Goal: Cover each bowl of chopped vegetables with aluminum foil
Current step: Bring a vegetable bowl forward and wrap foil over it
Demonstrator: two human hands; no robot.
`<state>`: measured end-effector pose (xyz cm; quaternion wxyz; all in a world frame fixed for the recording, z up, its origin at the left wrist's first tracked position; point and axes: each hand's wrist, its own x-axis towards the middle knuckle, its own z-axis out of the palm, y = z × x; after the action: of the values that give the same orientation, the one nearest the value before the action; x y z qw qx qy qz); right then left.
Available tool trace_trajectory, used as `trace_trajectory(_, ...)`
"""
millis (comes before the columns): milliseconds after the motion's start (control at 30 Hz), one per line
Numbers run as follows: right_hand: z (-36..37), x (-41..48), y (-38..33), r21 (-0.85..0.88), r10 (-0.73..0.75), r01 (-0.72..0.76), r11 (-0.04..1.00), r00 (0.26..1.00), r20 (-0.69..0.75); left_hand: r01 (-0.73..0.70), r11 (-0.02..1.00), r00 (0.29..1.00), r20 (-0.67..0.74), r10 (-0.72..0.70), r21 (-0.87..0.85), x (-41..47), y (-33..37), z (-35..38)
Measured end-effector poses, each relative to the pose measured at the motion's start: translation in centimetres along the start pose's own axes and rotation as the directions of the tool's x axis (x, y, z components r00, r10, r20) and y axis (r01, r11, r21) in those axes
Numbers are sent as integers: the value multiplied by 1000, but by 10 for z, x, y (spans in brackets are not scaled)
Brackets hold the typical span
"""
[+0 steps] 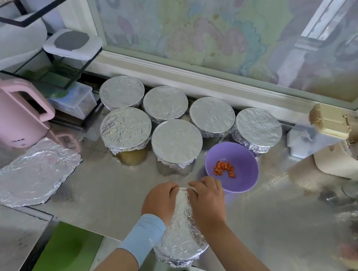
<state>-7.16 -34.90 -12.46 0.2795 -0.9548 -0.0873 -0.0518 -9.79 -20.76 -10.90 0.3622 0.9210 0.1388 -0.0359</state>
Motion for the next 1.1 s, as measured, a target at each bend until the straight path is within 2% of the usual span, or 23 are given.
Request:
trace_trajectory(67, 0, -2, -3, 24, 32, -32, 999, 999, -7, -65, 998, 998, -6, 65, 21, 3, -1, 1)
trace_trajectory(167, 1, -4, 0, 114, 64, -65, 991, 998, 17, -138, 990, 989, 48, 140, -40, 5, 0, 2)
trace_trajectory(300, 2, 0, 3, 144, 25, -36, 989, 997, 79, -112, 988, 993, 32, 116, -111, 2, 1, 4)
trace_trajectory(433, 0, 3, 5, 115, -32, 20, 993, 995, 99, -68, 996, 997, -30, 67, -57, -2, 2, 9)
trace_trajectory(600, -3, -6, 6, 111, 13, -22, 994, 997, 78, 36, 999, 994, -100, -38, -29, -6, 2, 11)
trace_trajectory(667, -3, -5, 9, 128, 15, -25, 991, 997, 74, -43, 998, 995, -90, 47, 47, -3, 4, 11)
trace_trajectory(767, -4, -1, 11, 140, -9, -2, 990, 997, 78, -257, 958, 963, -47, 265, 126, 2, 4, 14)
trace_trajectory(833, -5, 0, 10, 137, -43, 30, 990, 994, 95, -308, 943, 949, -30, 314, 125, 1, 2, 19)
trace_trajectory(1100, -5, -1, 13, 124, 14, -29, 992, 992, 122, -146, 985, 980, -124, 157, 91, -5, 5, 19)
